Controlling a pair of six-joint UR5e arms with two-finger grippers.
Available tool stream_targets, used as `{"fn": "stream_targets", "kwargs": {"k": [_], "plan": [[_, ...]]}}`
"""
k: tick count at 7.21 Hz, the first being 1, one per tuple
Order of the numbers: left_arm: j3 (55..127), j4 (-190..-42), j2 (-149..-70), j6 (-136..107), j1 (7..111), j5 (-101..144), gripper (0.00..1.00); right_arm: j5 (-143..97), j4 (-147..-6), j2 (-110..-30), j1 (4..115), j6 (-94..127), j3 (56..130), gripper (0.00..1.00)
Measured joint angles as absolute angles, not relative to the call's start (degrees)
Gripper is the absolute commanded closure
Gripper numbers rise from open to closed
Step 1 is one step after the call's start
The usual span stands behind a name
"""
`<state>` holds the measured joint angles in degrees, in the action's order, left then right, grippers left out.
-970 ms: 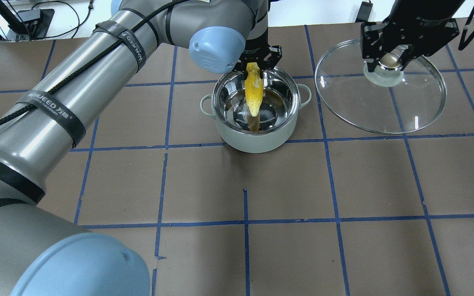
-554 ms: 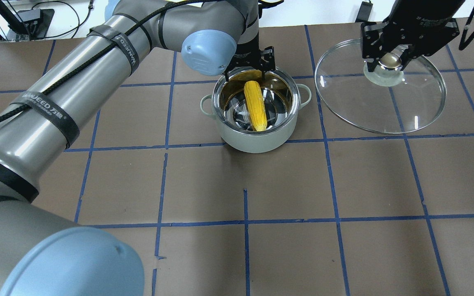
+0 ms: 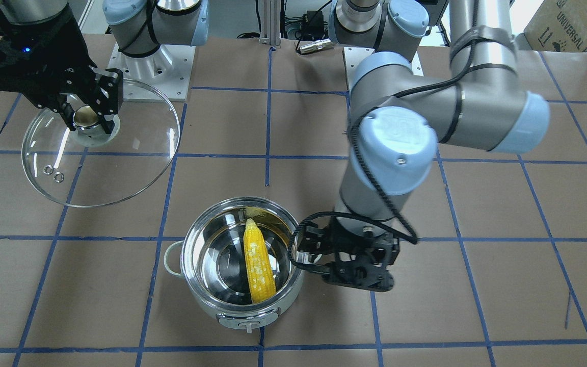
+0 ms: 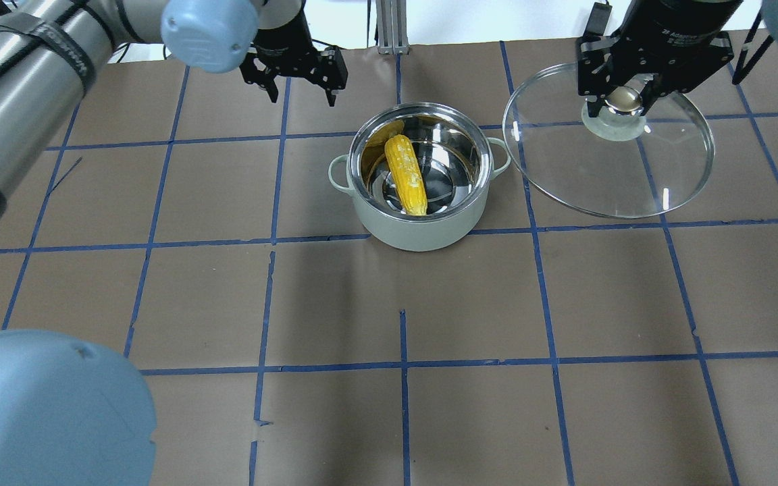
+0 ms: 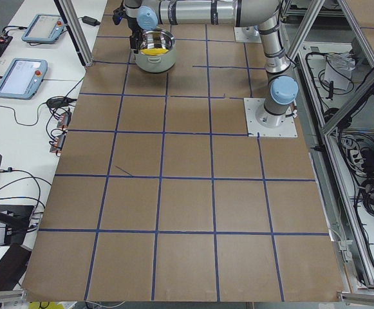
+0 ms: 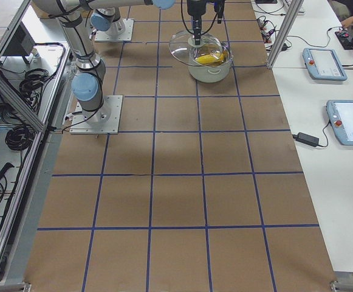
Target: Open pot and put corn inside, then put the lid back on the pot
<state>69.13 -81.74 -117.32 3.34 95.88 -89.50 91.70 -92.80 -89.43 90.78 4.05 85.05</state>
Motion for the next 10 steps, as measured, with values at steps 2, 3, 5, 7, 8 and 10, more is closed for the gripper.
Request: {"fn": "stream_targets", "kwargs": {"k": [2,3,5,7,8,10], "plan": [[69.53,-92.13,-112.10,9.15,89.37,-89.77,0.00,92.40,-99.30,-85.80,96.84,10.50,86.11,0.65],[70.37,-95.61,-109.52,9.86,87.98,-89.94,0.00,92.94,-101.81,-83.42,100.10,13.73,86.02,0.64],[73.82,-97.52,-105.61,10.14,87.21,-90.48,0.00,94.08,-105.81,-79.19,104.71,18.68,85.67,0.64],[77.04,-98.47,-102.96,10.17,87.10,-91.71,0.00,94.52,-109.43,-75.55,106.66,20.50,85.41,0.64],[77.71,-98.95,-101.88,10.19,87.08,-93.08,0.00,94.51,-110.73,-74.09,107.09,20.77,85.22,0.64],[78.03,-99.12,-100.55,10.24,87.05,-93.59,0.00,94.34,-112.30,-72.10,107.93,20.87,85.11,0.64]]}}
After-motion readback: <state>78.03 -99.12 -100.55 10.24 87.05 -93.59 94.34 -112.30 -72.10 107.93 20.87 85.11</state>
